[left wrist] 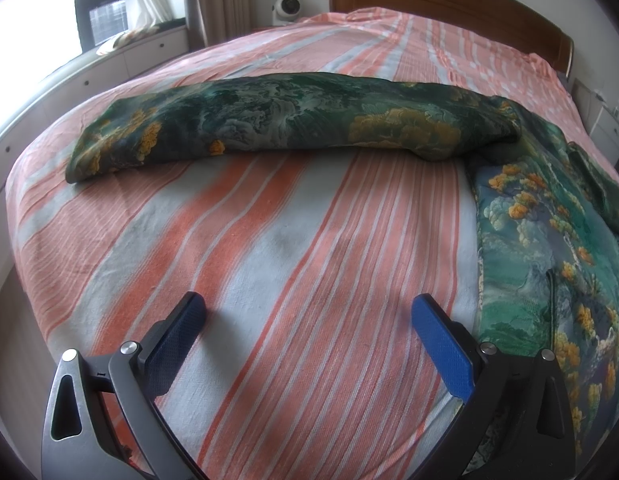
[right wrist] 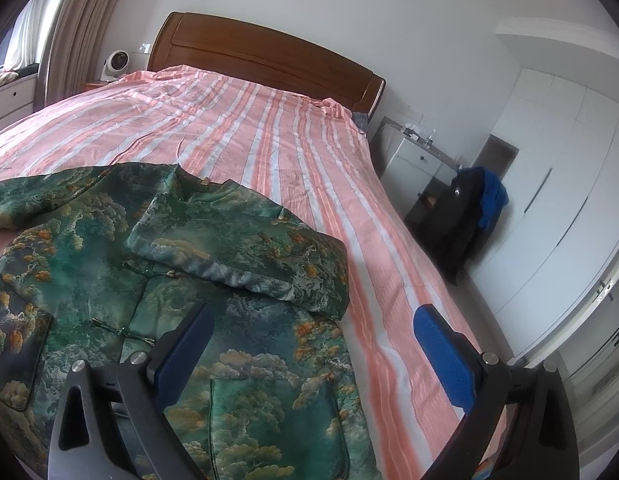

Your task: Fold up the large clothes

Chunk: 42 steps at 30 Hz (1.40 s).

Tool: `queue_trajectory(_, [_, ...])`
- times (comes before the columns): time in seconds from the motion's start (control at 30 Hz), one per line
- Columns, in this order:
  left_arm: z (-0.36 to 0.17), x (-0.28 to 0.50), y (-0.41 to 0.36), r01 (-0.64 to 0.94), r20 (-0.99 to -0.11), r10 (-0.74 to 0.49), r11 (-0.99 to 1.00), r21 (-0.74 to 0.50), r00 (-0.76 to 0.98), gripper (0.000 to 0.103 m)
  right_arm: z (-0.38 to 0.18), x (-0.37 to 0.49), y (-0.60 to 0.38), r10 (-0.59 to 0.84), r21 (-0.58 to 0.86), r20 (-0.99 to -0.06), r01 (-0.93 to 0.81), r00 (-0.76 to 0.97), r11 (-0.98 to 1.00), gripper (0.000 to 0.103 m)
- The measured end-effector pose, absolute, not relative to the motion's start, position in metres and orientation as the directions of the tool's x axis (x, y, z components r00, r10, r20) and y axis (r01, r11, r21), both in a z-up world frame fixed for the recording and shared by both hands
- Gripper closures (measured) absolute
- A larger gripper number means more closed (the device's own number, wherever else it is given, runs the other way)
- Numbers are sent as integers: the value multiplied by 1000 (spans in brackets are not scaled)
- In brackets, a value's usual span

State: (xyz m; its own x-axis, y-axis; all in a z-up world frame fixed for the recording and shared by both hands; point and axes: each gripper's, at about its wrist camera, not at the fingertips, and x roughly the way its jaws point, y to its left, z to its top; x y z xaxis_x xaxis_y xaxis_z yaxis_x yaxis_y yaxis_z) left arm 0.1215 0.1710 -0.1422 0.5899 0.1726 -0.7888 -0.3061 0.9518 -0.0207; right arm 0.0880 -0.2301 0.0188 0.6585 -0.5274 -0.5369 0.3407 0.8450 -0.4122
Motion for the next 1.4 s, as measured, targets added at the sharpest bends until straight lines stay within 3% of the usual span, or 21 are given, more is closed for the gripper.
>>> queue_trajectory(0.1, [-142,120,175,-300,-791,151,953,-43,593,0,16,84,-224,-477,-364,-543,318,691,875,4])
queue_trajectory(0.23, [-135,114,192,-294,-790,52,941,-165,611,0,-9,75,-194,-319,-278,-605,181,730,943,4])
queue_trajectory(0.43, [-127,126,272,-364,-735,-176,779,-511,655,0,-62,48,-136,-106,-209,-713,-66,693,976,4])
queue_trajectory(0.67, [-141,159,376,-513,-667,-175,511,-690,724,4,-89,39,-126,-80,-203,-748,-112,659,973,4])
queue_trajectory(0.7, [-140,160,384,-541,-671,-137,484,-687,729,25,-88,40,-127,-82,-200,-748,-106,659,974,4])
queue_trajectory(0.73, [-136,163,386,-564,-688,-108,490,-665,717,70,-88,40,-128,-83,-196,-746,-99,661,976,4])
queue_trajectory(0.77, [-131,168,385,-580,-713,-87,518,-629,696,87,-86,39,-130,-83,-191,-740,-91,667,977,4])
queue_trajectory(0.83, [-103,179,372,-557,-723,-36,610,-563,690,91,-80,38,-137,-85,-188,-725,-78,684,979,4])
queue_trajectory(0.97, [-1,205,289,-360,-652,73,876,-320,755,92,-72,31,-152,-105,-188,-674,-32,732,982,4])
queue_trajectory(1.1, [82,221,147,-43,-529,4,997,-62,849,92,-74,26,-172,-112,-152,-661,14,742,988,4])
queue_trajectory(1.27, [82,228,-8,242,-514,-143,961,131,846,92,-69,21,-200,-135,-105,-650,88,748,991,4])
queue_trajectory(1.3, [62,230,-42,291,-538,-154,940,180,829,87,-67,18,-206,-144,-102,-642,103,753,989,4])
queue_trajectory(1.37, [20,236,-85,372,-624,-153,897,237,766,58,-64,12,-215,-163,-98,-629,131,760,987,4])
queue_trajectory(1.4, [-6,239,-104,402,-678,-123,874,272,725,24,-63,10,-219,-168,-96,-626,139,762,986,4])
